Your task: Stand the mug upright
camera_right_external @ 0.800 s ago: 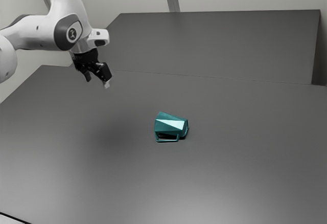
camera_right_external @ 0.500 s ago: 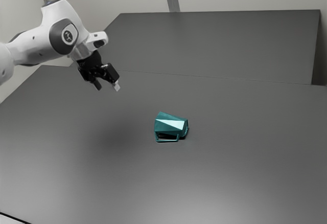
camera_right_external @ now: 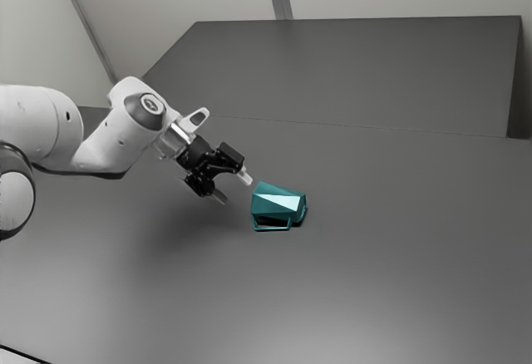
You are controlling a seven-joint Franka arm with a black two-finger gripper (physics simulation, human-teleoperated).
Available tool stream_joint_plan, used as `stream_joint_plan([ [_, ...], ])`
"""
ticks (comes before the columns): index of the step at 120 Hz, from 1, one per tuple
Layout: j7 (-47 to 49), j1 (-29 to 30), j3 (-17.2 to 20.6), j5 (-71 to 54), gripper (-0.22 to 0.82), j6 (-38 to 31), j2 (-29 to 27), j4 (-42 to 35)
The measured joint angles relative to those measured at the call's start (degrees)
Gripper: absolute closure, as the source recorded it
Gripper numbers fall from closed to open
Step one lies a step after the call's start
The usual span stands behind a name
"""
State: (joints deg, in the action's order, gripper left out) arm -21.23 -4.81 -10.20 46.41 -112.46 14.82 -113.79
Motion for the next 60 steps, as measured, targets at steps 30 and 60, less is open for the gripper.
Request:
stream_joint_plan([
  [30,-2.6,-2.0,-0.1,5.3,0.00,-1.1,6.1,5.0],
  [60,-4.3,-3.1,0.0,7.5,0.00,-1.5,9.3,7.9],
])
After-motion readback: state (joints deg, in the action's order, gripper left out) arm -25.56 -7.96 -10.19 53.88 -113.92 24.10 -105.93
